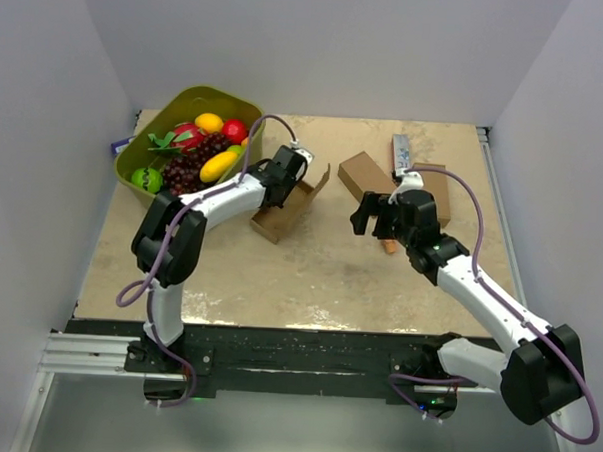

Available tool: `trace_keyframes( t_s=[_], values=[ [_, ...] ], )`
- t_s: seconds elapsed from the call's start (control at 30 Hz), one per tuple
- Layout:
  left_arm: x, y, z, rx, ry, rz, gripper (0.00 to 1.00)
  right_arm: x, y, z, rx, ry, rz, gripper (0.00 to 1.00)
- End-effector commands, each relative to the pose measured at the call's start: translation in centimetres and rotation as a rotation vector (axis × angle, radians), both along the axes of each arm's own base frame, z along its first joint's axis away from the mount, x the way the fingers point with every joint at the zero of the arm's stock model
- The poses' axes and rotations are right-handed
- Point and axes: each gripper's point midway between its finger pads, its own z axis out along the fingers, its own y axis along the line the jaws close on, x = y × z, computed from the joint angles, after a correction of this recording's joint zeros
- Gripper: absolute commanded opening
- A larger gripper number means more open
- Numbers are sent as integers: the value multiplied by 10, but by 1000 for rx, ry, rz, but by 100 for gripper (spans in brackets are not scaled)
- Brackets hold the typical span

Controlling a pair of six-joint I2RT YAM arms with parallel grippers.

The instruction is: Fold the paper box

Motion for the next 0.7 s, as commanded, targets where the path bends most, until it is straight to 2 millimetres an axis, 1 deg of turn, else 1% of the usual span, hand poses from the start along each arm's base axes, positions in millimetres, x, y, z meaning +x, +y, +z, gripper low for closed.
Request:
trace_keyframes(
  t_s=[0.0, 0.07, 0.1, 0.13, 0.17, 0.2, 0.23, 0.27, 0.3, 0.33, 0.4, 0.43, 0.5, 0.53, 0.57, 0.6, 0.63, 0.67],
  values=[
    [-20, -8, -32, -146, 150, 41, 0, 7, -11, 22, -19, -40, -41, 97],
    [-25, -12, -33, -209, 155, 67, 0, 8, -15, 24, -28, -47, -50, 99],
    [-31, -9, -40, -217, 172, 83, 0, 10, -17, 21, -38, -41, -59, 99],
    [-32, -12, -37, -246, 160, 91, 0, 13, -23, 18, -53, -34, -78, 99],
    [-36, -15, -39, -283, 176, 112, 0, 15, -26, 15, -67, -32, -88, 99],
    [-41, -14, -43, -296, 189, 127, 0, 17, -28, 8, -80, -16, -91, 99],
    [-43, -16, -43, -317, 189, 134, 0, 20, -31, -2, -89, 11, -97, 99],
    [-47, -20, -43, -353, 204, 147, 0, 22, -30, -9, -91, 26, -93, 99],
    [-54, -19, -49, -361, 222, 157, 0, 24, -30, -15, -96, 44, -89, 99],
    [-55, -21, -45, -383, 219, 160, 0, 26, -31, -28, -109, 76, -94, 99],
    [-65, -21, -47, -418, 240, 181, 0, 30, -34, -38, -128, 99, -104, 98],
    [-65, -21, -39, -438, 222, 182, 0, 32, -36, -44, -138, 115, -110, 98],
    [-73, -18, -37, -449, 224, 199, 0, 35, -38, -57, -171, 154, -118, 97],
    [-73, -17, -27, -466, 205, 198, 0, 36, -41, -59, -183, 160, -130, 97],
    [-75, -17, -24, -479, 201, 201, 0, 37, -44, -62, -201, 168, -145, 97],
    [-81, -14, -26, -480, 207, 207, 0, 37, -47, -64, -211, 172, -152, 97],
    [-82, -14, -19, -496, 192, 203, 0, 37, -48, -65, -216, 173, -160, 97],
    [-85, -15, -17, -511, 195, 201, 0, 37, -50, -66, -226, 177, -166, 97]
  ],
)
